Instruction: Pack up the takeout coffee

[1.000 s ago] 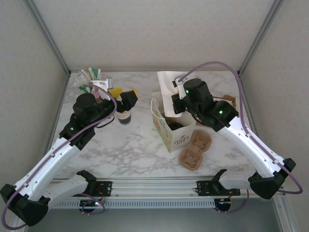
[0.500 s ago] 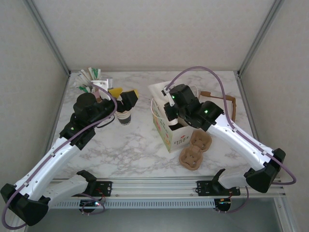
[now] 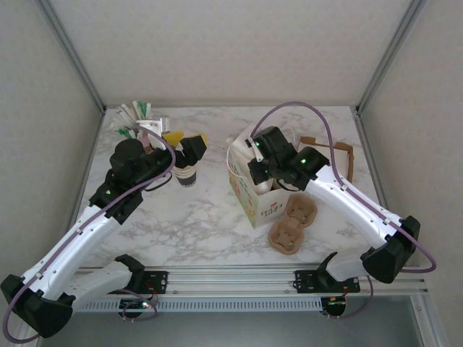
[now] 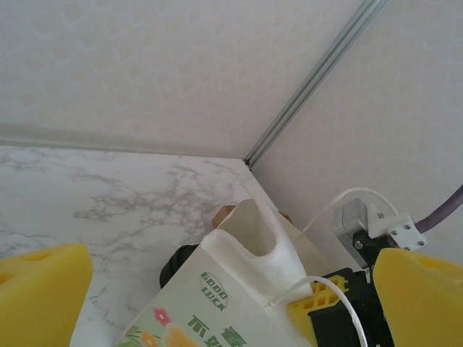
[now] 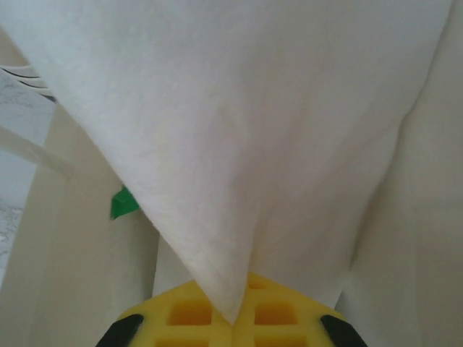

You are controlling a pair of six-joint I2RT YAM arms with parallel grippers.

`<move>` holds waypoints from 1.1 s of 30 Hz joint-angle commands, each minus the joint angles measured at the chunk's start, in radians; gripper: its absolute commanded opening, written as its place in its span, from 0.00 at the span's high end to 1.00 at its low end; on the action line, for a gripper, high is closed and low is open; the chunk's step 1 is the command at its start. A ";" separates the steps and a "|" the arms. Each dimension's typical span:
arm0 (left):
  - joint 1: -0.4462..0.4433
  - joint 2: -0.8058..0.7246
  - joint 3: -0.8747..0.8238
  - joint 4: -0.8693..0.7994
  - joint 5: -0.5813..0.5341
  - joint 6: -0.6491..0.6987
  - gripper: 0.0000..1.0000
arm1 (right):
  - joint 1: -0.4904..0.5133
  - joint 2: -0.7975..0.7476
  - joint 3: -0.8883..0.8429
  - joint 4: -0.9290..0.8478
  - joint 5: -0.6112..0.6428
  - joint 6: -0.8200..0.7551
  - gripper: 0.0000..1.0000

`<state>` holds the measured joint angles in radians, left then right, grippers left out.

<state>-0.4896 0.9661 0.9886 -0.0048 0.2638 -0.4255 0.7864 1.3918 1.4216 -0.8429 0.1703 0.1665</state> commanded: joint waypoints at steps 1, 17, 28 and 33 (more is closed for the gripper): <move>-0.007 -0.003 0.015 0.000 -0.002 0.010 0.00 | -0.007 0.000 -0.004 -0.046 -0.038 0.022 1.00; -0.007 0.020 0.024 0.008 0.009 0.000 0.00 | -0.009 -0.052 0.111 -0.086 -0.056 0.076 0.72; -0.007 0.023 0.033 -0.002 0.004 0.004 0.00 | -0.034 0.091 0.261 -0.074 -0.099 0.143 0.77; -0.007 0.025 0.035 -0.003 0.001 0.006 0.00 | -0.074 0.182 0.336 -0.110 -0.090 0.150 0.74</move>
<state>-0.4896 0.9924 0.9897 -0.0044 0.2642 -0.4259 0.7433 1.5375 1.7058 -0.9241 0.0780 0.2966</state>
